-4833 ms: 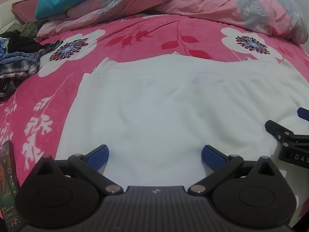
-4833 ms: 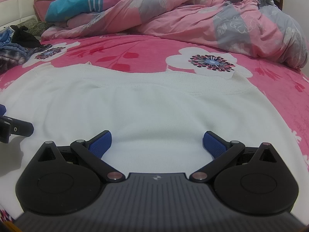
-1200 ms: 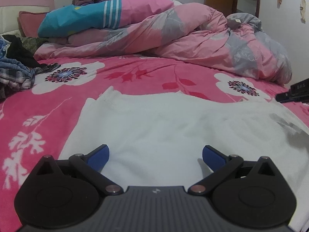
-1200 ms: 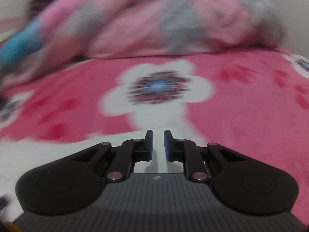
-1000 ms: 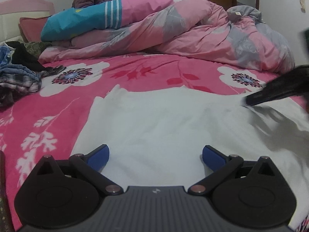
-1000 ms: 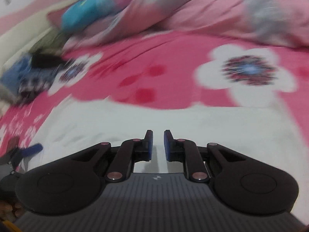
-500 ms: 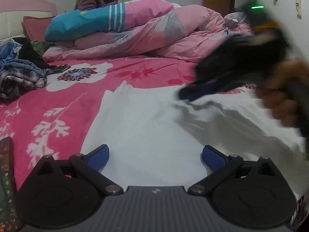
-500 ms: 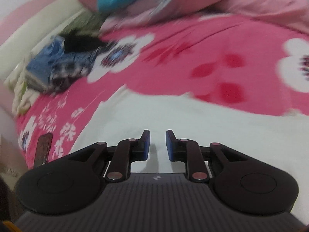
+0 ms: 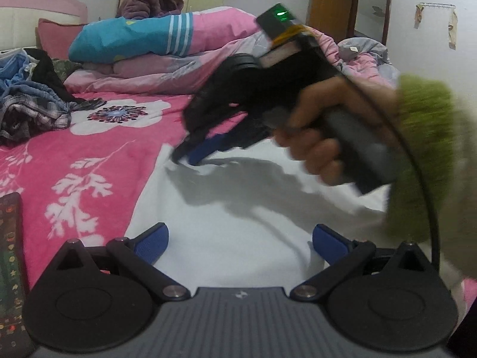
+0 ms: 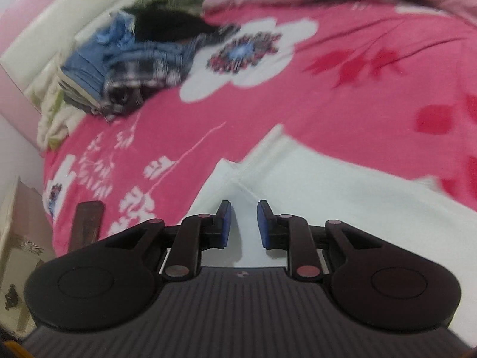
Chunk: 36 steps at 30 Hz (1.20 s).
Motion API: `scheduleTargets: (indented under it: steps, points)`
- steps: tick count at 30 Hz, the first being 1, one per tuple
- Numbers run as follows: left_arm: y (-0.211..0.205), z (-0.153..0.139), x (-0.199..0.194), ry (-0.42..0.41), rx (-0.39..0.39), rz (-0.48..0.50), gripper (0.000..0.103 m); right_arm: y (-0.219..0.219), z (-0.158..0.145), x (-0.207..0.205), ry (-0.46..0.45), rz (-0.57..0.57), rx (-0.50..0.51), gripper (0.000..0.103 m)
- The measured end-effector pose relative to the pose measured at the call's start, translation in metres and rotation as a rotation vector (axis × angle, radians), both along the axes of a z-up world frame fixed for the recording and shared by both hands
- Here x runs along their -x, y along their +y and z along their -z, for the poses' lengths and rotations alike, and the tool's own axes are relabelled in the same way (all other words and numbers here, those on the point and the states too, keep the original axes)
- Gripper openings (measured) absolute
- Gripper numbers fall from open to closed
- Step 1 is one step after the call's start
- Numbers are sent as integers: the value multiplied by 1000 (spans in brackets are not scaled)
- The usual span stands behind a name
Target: Fold clothes
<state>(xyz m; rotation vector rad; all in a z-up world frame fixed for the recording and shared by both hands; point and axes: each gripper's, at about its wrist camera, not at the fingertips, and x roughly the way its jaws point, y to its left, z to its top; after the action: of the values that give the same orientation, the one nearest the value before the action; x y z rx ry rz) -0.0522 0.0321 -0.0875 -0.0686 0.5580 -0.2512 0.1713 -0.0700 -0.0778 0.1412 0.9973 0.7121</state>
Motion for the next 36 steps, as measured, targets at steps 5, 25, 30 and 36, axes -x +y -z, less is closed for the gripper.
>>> scheduleTargets:
  steps: [5, 25, 30, 36]
  points:
    - [6, -3, 3, 4, 38, -4, 103, -15, -25, 4, -45, -35, -259, 22]
    - [7, -14, 13, -2, -42, -27, 103, -40, -41, 65, -179, -116, -207, 23]
    - [6, -15, 0, -10, -29, -9, 103, -147, -57, 93, -220, 167, -184, 23]
    - [0, -5, -7, 34, -76, -22, 103, -185, -10, 112, -111, 215, -67, 21]
